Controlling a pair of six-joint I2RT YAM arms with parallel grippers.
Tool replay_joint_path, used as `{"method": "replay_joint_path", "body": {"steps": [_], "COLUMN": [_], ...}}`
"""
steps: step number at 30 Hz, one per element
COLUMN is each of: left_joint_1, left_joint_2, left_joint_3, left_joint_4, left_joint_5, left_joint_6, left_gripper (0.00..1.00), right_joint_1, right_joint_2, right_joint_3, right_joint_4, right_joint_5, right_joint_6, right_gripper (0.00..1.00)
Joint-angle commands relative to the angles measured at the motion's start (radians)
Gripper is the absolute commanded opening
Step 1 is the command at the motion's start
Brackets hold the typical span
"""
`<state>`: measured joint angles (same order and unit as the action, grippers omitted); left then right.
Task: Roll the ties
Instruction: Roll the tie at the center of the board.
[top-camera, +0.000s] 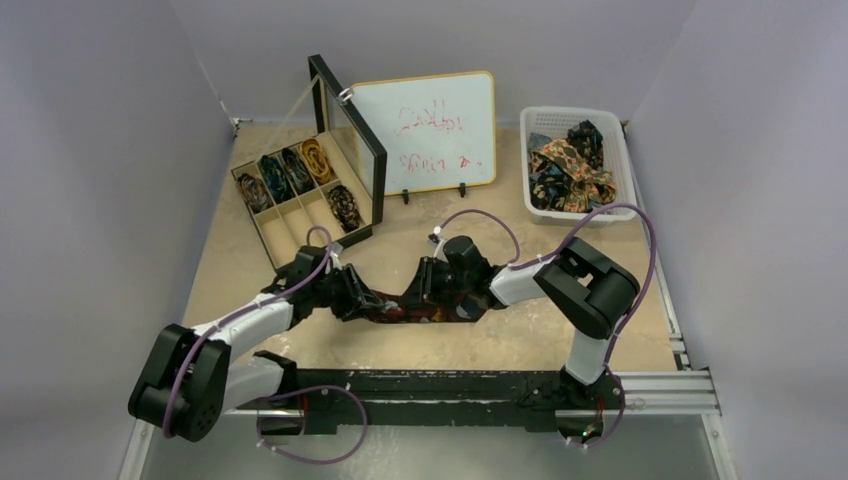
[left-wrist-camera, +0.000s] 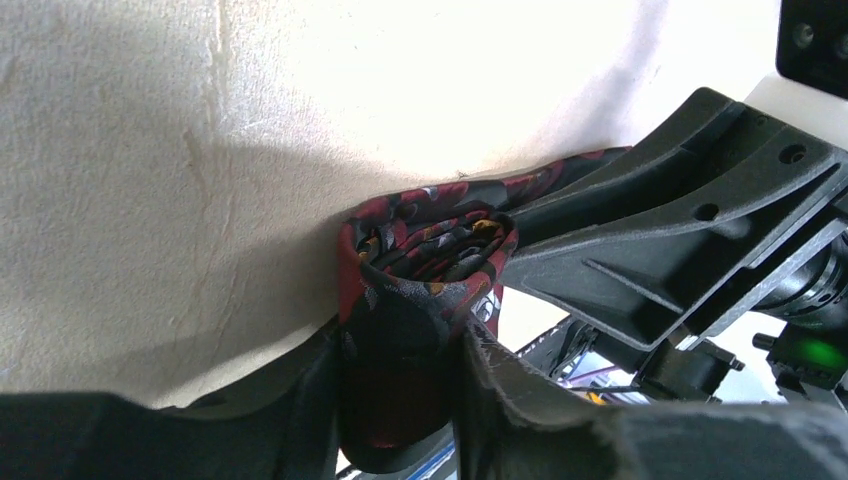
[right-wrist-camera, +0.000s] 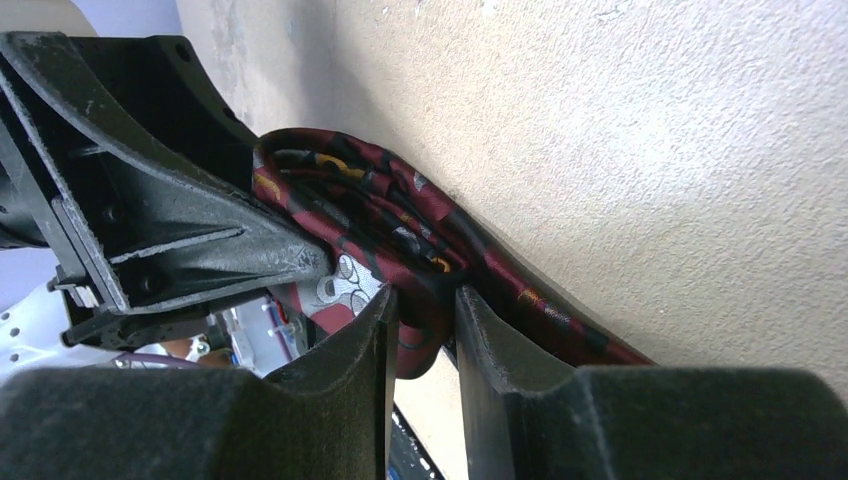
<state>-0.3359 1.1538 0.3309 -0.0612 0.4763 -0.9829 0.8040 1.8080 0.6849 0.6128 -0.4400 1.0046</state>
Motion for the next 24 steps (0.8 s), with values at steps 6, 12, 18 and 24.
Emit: {"method": "replay_joint_path", "body": {"steps": [6,12,18,24], "left_joint_1": [0.003,-0.007,-0.067,-0.183], "left_joint_2": [-0.022,-0.043,-0.022,0.039], "left_joint_3": [0.124,0.193,0.281,0.379], "left_joint_4": [-0.144,-0.246,-0.332,-0.430], "left_joint_5": [-0.074,-0.153,-0.278,-0.461], "left_joint_6": [0.160,0.204,0.219,0.191], "left_gripper": [0.25,0.24,0.24,0.24], "right_joint_1": [0.000,-0.001,0.019,0.027], "right_joint_2": [-0.060,-0.090,-0.039,0.076], "right_joint_3": [0.050,0.084,0.133,0.226], "right_joint_4": [-0.115,-0.144,-0.132,-0.173], "right_joint_5": [-0.022,0.003,-0.040,-0.063], "right_joint_6": [-0.075,-0.102,-0.111,-0.115], "right_gripper": [0.34,0.39,0.32,0.25]}}
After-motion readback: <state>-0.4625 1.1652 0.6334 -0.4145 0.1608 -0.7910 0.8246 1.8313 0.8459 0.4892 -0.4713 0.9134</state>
